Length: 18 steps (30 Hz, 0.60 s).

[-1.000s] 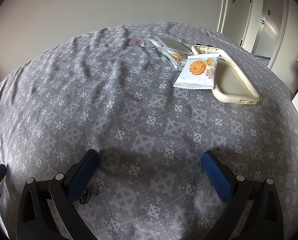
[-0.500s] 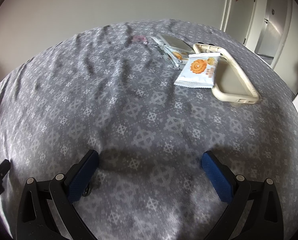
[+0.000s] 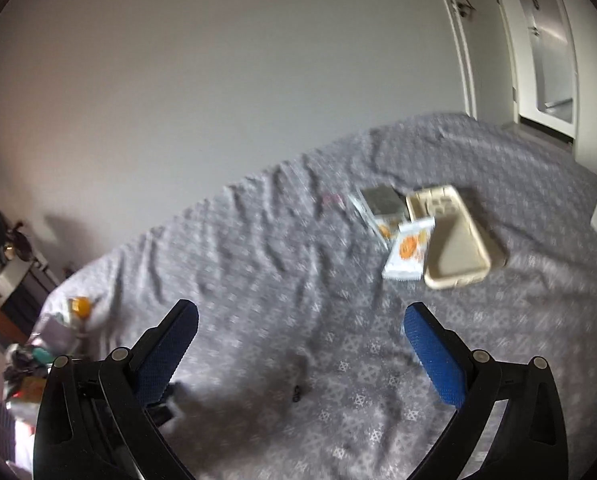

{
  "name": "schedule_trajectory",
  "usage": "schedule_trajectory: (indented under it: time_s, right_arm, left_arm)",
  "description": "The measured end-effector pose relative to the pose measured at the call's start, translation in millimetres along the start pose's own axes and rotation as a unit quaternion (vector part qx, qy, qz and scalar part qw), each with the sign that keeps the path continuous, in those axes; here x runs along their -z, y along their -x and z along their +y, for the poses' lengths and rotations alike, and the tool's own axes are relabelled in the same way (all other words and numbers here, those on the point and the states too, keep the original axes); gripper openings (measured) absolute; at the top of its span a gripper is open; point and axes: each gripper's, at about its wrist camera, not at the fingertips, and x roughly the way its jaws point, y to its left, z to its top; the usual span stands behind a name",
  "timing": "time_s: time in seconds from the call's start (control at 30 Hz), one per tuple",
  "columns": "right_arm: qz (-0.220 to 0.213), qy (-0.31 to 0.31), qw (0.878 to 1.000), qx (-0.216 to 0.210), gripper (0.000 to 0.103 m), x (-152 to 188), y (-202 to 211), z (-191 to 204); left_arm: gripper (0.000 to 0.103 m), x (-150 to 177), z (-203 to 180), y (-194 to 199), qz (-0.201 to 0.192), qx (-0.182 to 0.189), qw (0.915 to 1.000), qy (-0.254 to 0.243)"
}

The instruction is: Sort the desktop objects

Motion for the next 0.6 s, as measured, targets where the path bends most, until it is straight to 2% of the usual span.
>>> schedule_trajectory:
  time_s: [0.07,0.17,0.33,0.4,0.53,0.6]
  right_arm:
    - [-0.015,0.015,1.000,-0.021,0.103,-3.5,22.2,4.7]
    - [-0.024,0.032,0.999,-0.028,0.103,-6.1,42.6,0.2]
    - [-0.059,0.036,0.997,-0.026,0.103,7.5,50.3,-18.0]
    - [-0.055,0.039,0.997,-0.025,0.103,14.2,47.6,-24.5]
    - [-0.013,-0.022,0.998,-0.053,0.103,16.4,31.2,-43.4]
    - [-0.003,-0.038,0.998,-0.050,0.103,15.9,26.1,-49.8]
  left_arm:
    - [0.103,-0.1,0.3,0.0,0.000,0.000,1.0000,0.000]
    - [0.103,-0.1,0.3,0.0,0.000,0.000,1.0000,0.000]
    - [0.103,-0.2,0.3,0.0,0.000,0.000,1.0000,0.000]
    - [0.103,-0.1,0.1,0.0,0.000,0.000,1.0000,0.000]
    - [0.103,-0.2,0.3,0.0,0.000,0.000,1.0000,0.000]
    - [0.103,-0.2,0.2,0.0,0.000,0.000,1.0000,0.000]
